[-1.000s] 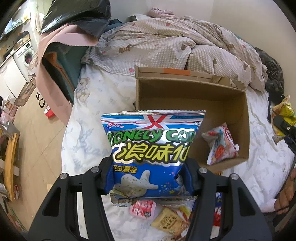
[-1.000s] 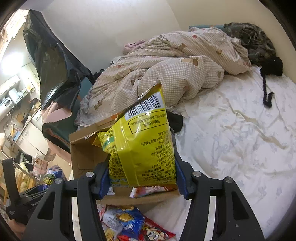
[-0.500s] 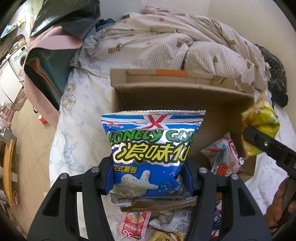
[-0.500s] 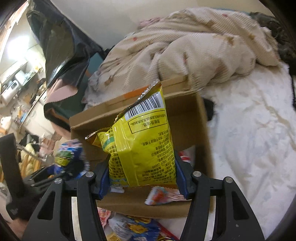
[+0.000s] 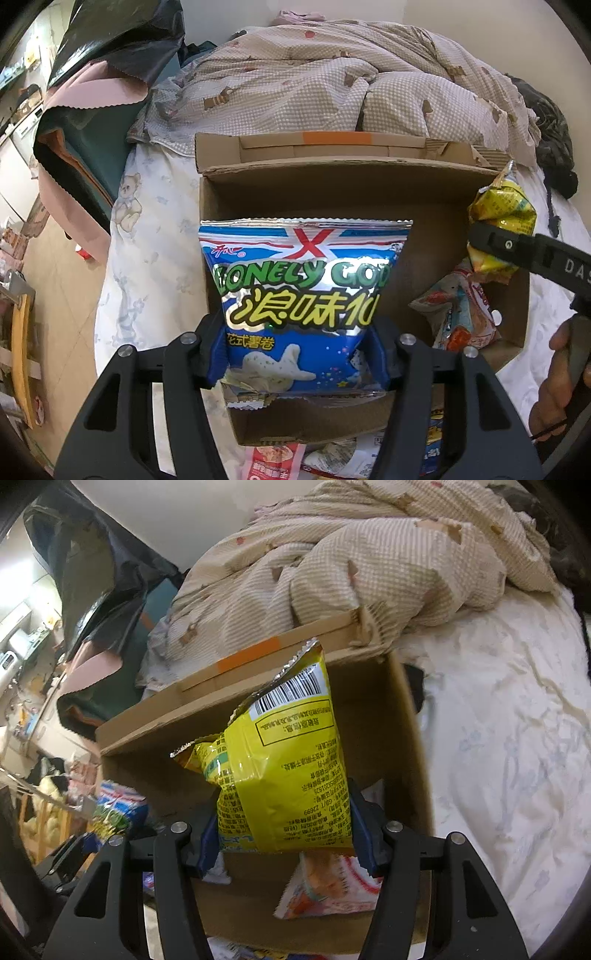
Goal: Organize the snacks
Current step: 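Carry both bags over the box and open both grippers to drop them, then move the left gripper to the pile and grasp the white-and-brown stick packet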
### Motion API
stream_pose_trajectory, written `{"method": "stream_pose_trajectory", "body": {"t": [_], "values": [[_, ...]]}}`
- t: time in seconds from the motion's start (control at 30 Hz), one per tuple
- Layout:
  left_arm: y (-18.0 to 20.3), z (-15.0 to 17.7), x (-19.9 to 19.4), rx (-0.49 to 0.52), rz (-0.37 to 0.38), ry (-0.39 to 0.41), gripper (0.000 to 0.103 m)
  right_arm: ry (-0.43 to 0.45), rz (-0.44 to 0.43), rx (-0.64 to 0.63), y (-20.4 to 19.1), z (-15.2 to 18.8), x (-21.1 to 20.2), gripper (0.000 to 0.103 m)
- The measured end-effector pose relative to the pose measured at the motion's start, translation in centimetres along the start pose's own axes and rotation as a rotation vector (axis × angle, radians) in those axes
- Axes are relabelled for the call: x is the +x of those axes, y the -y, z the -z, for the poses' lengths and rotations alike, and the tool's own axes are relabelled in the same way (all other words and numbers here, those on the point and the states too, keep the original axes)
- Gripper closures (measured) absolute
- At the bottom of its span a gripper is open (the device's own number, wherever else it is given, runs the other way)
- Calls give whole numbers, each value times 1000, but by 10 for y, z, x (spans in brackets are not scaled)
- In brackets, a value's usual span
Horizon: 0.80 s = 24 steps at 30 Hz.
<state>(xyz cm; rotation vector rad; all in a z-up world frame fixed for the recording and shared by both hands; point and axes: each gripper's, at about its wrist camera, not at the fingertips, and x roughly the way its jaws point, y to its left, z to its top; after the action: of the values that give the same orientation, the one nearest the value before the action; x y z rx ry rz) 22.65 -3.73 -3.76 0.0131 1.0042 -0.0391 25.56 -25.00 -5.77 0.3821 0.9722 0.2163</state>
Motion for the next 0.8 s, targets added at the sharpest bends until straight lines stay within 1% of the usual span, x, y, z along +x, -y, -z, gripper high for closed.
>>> {"method": "stream_pose_trajectory", "body": {"t": [0.07,0.1,0.13,0.17,0.2,0.23,0.27,0.33,0.6,0.8], "values": [[1,-1,1,-2,12,-10,46,20,-13,12,3,-2,-2,41],[1,0,2,-3,17,-15,45,22,-23,21,4,-3,-2,39],[1,0,3,-4,25,-20,39,23,-38,32,6,-4,-2,29],[1,0,3,-8,38,-22,30,25,-51,41,8,-4,-3,24],[0,1,3,-13,43,-23,25,32,-65,51,9,-4,-4,14],[-1,1,2,-20,46,-23,19,44,-84,62,9,-4,-6,10],[-2,2,2,-28,55,-23,17,51,-96,67,9,-4,-7,10],[-3,2,1,-41,66,-27,17,53,-105,67,8,-4,-10,7],[-7,4,-1,-54,69,-34,17,45,-116,54,4,-5,-12,7],[-7,7,-12,-53,84,-18,17,40,-116,66,8,0,-21,7]]}}
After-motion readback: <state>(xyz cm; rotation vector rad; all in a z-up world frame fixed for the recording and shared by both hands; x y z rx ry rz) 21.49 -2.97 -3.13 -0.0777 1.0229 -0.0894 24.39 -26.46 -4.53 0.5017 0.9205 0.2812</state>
